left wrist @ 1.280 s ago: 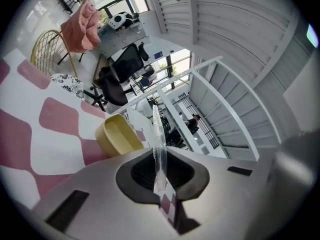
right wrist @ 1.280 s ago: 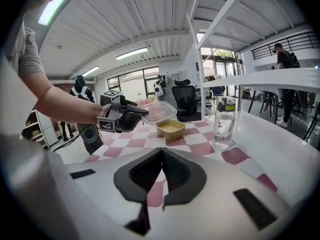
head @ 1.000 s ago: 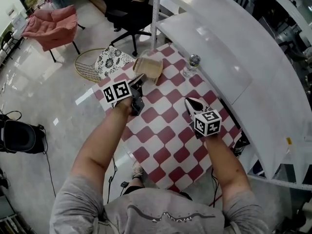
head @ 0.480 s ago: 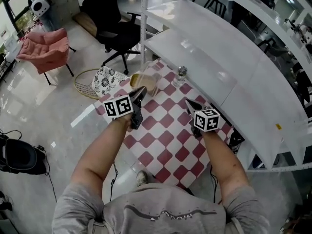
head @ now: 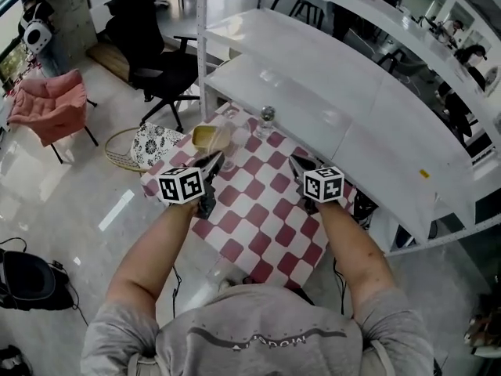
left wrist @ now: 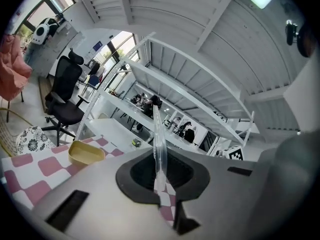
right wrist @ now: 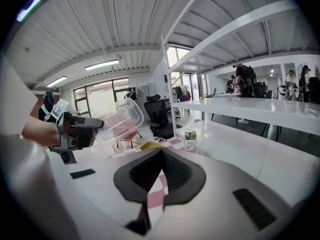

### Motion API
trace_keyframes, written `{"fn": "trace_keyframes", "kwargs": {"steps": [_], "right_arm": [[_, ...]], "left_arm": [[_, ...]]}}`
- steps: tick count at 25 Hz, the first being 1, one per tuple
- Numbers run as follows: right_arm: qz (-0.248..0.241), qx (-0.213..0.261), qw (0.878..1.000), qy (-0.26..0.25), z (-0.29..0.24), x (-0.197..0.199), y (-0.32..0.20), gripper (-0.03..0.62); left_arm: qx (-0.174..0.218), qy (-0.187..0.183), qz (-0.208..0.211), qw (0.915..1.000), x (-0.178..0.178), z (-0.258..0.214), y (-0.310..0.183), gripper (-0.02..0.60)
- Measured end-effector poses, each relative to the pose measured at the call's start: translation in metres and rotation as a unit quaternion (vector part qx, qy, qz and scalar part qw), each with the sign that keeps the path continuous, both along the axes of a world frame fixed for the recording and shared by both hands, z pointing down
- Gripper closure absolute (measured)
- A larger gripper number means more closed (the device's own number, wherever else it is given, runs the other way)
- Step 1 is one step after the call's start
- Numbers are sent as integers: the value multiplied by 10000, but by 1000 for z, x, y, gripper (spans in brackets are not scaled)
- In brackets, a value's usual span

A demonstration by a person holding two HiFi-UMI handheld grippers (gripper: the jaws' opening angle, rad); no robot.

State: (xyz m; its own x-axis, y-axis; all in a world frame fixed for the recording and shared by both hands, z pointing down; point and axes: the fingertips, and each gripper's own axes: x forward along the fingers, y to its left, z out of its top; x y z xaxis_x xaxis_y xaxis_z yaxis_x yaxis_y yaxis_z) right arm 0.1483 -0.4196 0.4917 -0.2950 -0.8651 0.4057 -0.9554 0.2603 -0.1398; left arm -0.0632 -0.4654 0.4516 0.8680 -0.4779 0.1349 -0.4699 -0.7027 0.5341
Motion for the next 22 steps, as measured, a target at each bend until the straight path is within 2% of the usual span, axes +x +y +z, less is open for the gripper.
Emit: {"fn": "trace_keyframes", "kwargs": {"steps": [5, 11, 16, 22], "right_arm": [[107, 84, 9999, 61, -14, 5, 22, 569], [45, 323, 9994, 93, -36, 25, 36, 569], [-224, 483, 9985, 122, -45, 46, 52, 569], [-789, 668, 9940, 347, -53, 70, 79, 569]], "left_arm": [[234, -171, 312, 9991, 13, -7, 27, 557], [482, -404, 325, 9975, 32, -12, 55, 557], [595, -646, 59, 9961, 50, -10, 83, 557], [723, -828, -410, 9931, 83, -9, 125, 557]]}}
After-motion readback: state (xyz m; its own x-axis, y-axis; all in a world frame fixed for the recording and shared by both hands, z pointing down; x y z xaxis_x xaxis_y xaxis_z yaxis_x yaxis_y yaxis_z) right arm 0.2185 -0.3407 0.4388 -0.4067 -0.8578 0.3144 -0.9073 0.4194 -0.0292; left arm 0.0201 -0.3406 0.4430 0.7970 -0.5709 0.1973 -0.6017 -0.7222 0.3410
